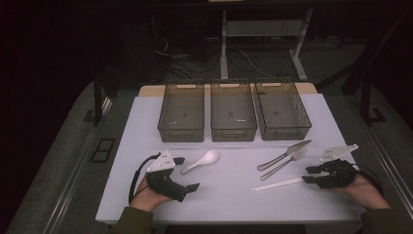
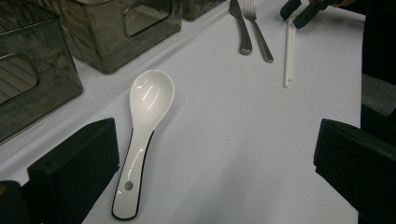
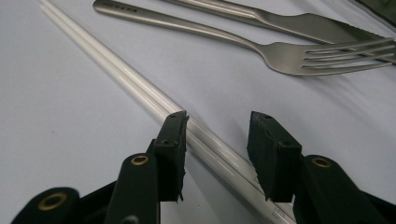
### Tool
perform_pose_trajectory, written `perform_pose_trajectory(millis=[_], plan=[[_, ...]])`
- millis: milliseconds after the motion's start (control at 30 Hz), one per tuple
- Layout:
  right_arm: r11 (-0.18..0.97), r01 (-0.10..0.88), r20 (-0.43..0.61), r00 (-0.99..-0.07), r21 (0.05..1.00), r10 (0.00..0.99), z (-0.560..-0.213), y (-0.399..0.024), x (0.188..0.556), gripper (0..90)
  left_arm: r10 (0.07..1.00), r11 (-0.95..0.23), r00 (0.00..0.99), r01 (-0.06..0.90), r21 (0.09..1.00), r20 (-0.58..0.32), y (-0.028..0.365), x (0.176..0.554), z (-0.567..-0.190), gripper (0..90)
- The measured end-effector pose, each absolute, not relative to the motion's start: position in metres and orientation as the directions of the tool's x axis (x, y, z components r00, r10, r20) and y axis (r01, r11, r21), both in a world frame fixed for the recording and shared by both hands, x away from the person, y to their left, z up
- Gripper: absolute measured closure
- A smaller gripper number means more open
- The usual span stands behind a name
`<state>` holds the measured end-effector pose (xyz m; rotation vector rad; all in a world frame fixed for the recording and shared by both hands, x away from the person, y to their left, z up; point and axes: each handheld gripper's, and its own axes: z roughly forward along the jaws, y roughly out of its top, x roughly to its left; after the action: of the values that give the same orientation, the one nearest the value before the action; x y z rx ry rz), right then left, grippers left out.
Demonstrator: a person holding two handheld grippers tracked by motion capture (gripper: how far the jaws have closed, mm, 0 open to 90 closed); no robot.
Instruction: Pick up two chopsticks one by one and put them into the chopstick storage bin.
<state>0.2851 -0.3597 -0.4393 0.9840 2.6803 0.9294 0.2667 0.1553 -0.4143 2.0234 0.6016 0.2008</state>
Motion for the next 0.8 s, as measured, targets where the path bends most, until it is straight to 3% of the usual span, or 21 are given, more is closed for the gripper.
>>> perform_pose_trajectory(millis=[800], plan=[[0.706,0.458,0.008,-0.841,0.54,0.54,-0.435,-0.343,0.269,63.0,0.49,-0.4,0.865,0.336,0.853,-0.111,0.155,0.266,-0.415,0.0]])
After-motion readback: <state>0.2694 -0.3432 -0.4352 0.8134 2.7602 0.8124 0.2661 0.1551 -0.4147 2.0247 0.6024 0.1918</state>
